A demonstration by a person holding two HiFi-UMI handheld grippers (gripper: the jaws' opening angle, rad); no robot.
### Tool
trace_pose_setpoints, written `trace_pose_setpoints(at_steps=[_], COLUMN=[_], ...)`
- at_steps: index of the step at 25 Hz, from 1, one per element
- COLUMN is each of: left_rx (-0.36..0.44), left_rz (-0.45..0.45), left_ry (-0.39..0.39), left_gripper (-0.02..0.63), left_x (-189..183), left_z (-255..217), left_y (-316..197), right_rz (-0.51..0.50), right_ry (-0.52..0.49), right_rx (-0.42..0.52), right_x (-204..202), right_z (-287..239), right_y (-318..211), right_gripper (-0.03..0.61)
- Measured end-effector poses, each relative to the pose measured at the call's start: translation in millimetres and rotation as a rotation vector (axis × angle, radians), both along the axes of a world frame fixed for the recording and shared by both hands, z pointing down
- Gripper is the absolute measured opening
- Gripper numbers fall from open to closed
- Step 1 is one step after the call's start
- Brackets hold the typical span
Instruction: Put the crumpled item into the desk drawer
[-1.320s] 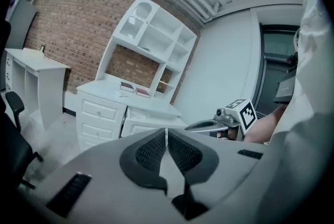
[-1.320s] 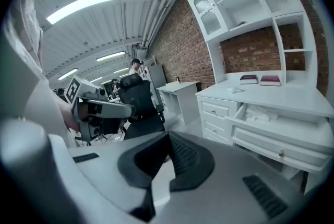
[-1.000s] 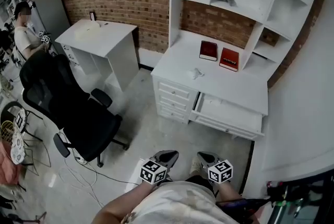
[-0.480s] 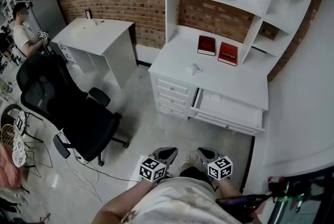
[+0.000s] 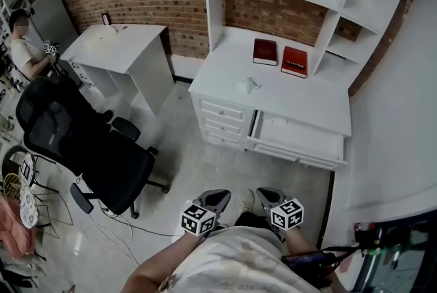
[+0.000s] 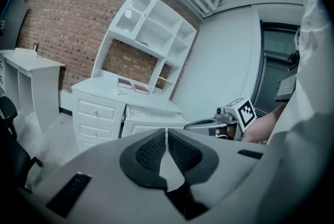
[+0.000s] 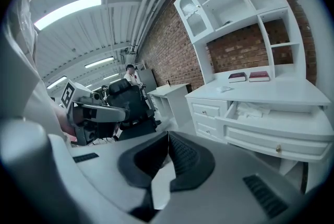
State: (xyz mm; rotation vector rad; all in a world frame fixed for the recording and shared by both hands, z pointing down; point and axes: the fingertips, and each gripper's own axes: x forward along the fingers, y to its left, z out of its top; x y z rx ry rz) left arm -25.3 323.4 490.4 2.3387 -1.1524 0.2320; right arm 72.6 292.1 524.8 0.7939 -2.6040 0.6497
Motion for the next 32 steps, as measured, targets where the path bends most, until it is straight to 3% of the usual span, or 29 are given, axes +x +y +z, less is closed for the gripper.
trace_pose_setpoints(at_steps=[16, 32], left_rx=[-0.021, -0.049], left_rz=[0.010, -0.026], left_ry=[0.013, -0.014], left_gripper=[0.032, 0.032], left_x=[3, -3], left_z=[1, 4], left_y=[-52, -126], right_rz=[0.033, -0.006], right_ry=[0.017, -0.004], right_rx=[-0.027, -0.035], right_x=[6, -8], right_z=[4, 9], right_y=[-51, -140], right_gripper=[0.023, 0.023])
